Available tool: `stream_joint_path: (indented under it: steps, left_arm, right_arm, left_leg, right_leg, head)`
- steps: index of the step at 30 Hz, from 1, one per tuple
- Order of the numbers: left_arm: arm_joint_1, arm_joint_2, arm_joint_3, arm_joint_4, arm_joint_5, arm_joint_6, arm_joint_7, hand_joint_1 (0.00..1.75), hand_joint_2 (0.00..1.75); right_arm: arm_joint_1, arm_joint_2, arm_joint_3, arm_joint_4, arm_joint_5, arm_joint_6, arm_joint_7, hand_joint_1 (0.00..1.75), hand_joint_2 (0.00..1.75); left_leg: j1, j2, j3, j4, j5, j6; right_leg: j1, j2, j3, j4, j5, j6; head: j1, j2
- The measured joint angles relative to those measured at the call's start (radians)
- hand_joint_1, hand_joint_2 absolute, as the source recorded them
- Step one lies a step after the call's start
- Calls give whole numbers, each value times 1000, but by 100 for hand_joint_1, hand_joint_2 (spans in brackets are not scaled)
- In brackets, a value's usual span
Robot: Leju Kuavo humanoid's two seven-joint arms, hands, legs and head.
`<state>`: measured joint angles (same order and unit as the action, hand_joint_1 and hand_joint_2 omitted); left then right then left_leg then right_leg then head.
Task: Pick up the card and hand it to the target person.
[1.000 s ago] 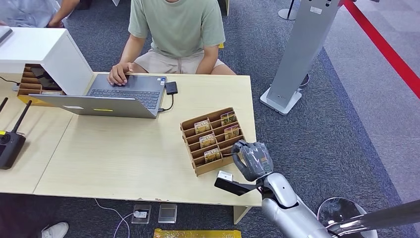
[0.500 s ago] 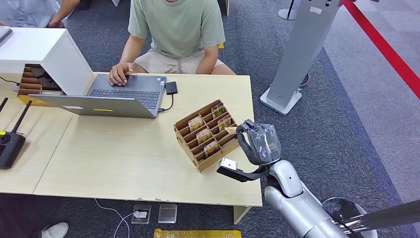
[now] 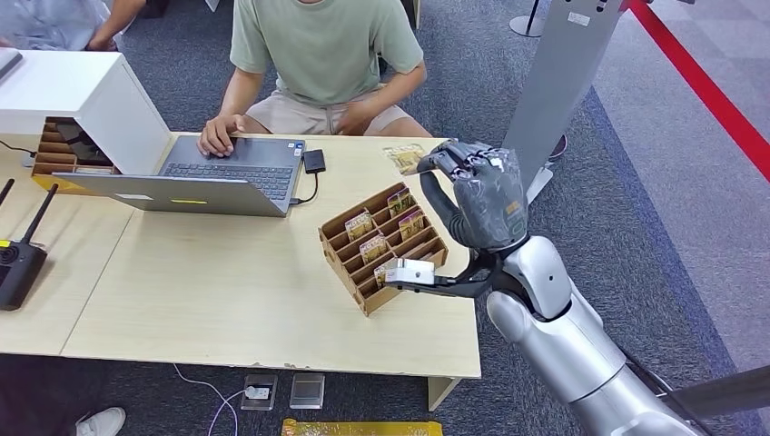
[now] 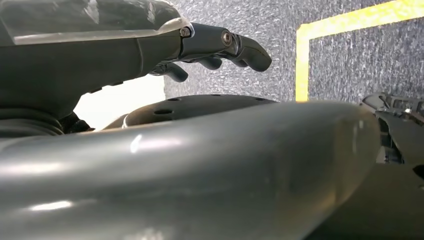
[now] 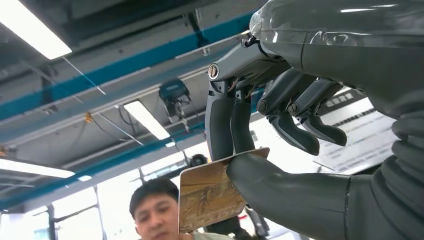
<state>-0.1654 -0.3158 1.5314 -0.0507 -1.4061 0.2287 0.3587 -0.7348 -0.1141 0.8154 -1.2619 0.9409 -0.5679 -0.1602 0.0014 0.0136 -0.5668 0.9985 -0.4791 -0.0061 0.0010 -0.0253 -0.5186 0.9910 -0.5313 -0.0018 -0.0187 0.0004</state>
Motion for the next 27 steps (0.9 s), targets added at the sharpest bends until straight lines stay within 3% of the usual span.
stream_joint_path:
  steps: [11,27]
  left_arm:
    - [-1,-4,0,0,-39,82,-2,0,0]
    - [-7,-14,0,4,-78,118,-36,0,0]
  right_arm:
    - [-150,125,16,192,-97,-26,-78,175,175]
    - [-244,307,64,503,-32,171,21,175,175]
  left_leg:
    - [0,0,-1,0,0,0]
    - [0,0,-2,0,0,0]
  right_leg:
    - [0,0,0,0,0,0]
    - [0,0,-1,0,0,0]
  head:
    - [0,0]
    - [0,0]
